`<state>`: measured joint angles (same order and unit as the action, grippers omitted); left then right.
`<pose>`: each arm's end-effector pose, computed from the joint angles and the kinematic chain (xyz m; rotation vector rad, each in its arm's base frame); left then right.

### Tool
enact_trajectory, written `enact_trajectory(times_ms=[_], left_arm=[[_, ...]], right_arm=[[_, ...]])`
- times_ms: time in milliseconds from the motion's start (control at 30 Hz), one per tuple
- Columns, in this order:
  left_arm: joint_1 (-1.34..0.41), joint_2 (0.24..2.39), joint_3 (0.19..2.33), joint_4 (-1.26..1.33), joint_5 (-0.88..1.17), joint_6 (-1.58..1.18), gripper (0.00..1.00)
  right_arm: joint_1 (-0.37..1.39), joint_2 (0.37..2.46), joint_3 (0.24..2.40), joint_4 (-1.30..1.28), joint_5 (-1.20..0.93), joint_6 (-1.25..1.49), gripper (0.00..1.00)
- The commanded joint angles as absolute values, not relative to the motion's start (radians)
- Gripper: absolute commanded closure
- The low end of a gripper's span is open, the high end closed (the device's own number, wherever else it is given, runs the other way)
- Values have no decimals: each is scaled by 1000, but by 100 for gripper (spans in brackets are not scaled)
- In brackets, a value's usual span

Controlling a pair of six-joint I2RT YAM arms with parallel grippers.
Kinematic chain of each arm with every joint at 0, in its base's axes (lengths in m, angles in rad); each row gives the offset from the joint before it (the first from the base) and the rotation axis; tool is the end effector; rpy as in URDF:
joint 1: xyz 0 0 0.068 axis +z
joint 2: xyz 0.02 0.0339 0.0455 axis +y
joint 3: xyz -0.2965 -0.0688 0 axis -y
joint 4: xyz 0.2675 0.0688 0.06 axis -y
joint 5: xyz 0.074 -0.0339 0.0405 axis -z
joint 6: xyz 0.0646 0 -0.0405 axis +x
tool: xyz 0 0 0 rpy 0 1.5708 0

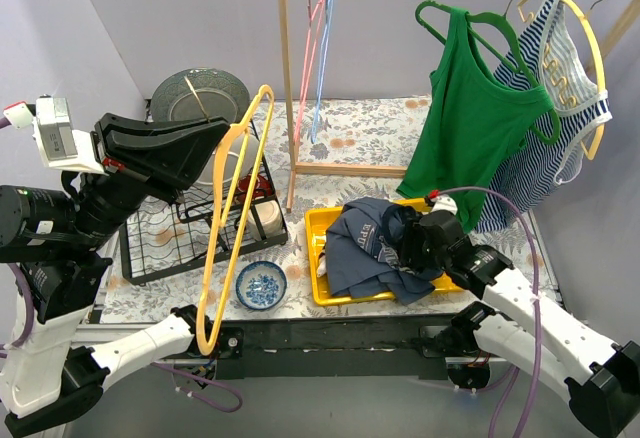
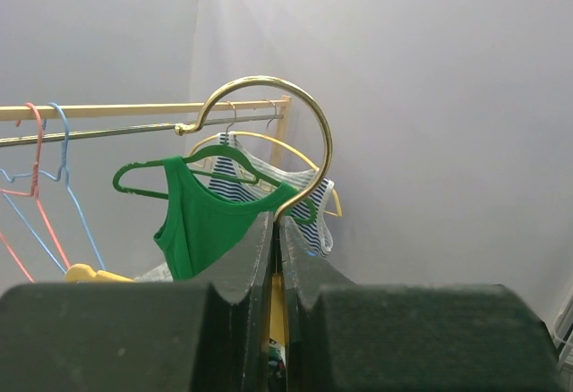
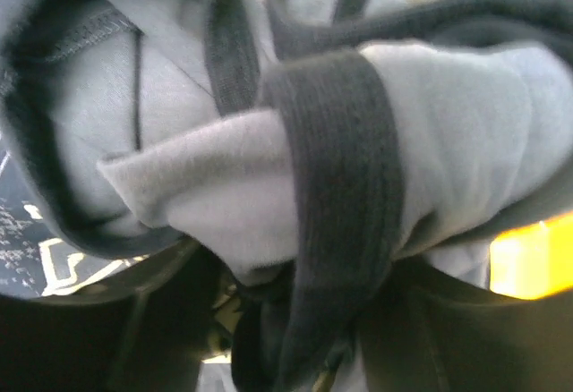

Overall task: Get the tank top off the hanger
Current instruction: Place the tank top in the bin.

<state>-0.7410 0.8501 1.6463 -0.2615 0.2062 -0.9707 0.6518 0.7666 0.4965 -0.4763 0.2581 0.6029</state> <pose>0.0550 -0.0682 0.6394 0.0774 1.1936 -1.6390 0.1534 0.0963 0.2130 0.0745 2.3109 0.3500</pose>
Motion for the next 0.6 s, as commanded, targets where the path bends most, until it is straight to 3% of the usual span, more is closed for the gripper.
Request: enact_trajectory(times_ms=[0,100,267,333,500,567], left_arm=[[-739,857,1657,-262,180,-951,100],[-739,856,1661,-268,173,-948,100],[-739,853,1661,-270,170,-943,100],[-739,856,1667,-276,170,-940,100],[-739,867,1687,-284,175,-939,100],[-739,871,1693,-284,178,-939,100]], right_arm=[[653,727,647,-652,320,667,31],[655,733,741,-759,347,655,24],[655,762,839,-874,354,614,24],[653,767,870,-897,327,589,28],[655,762,884,-900,210,580,48],[655,755,877,-890,193,578,51]])
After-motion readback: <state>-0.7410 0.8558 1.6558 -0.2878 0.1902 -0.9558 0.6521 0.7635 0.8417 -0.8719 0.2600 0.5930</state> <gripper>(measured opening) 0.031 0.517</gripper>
